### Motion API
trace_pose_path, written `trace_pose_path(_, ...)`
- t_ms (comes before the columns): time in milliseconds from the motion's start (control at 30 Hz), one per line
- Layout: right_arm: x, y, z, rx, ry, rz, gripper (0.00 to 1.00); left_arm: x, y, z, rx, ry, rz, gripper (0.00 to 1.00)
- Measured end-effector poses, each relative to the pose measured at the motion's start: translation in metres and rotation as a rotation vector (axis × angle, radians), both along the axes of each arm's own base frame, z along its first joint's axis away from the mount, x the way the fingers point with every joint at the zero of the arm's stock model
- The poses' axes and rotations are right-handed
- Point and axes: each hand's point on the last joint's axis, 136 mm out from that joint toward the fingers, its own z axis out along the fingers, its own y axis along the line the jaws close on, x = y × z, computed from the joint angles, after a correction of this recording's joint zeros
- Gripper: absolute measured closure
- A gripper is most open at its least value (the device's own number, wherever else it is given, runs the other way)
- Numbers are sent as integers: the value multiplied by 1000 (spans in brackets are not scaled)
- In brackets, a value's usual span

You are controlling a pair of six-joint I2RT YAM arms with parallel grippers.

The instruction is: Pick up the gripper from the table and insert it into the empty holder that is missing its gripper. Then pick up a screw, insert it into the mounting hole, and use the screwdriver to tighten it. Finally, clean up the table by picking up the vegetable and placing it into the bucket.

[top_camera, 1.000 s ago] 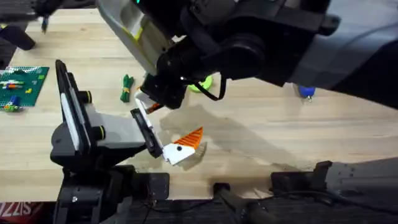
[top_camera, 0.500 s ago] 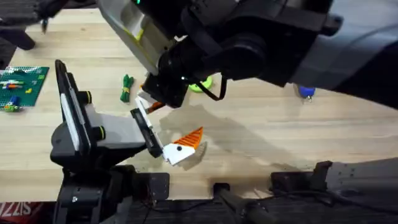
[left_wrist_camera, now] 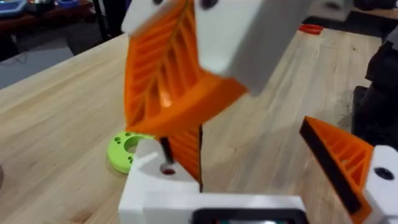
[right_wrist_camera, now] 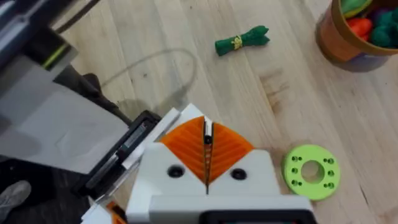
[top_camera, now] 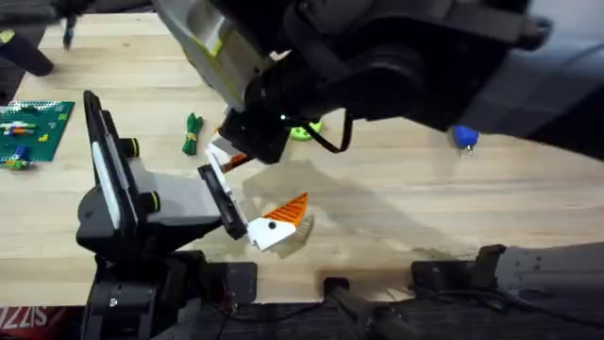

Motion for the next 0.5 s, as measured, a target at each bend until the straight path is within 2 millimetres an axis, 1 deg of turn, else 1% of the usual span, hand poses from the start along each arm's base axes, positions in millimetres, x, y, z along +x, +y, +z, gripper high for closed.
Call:
trace_pose_path(167,-6,-6,6,1,3,1,998,0,0,0,0,-1,0,15)
trace_pose_path(333,-10,-3,8,8,2,15,998,0,0,0,0,0,0,15)
trace_pose_path(500,-9,1,12,28,-11,17,998,0,0,0,1,0,3,15)
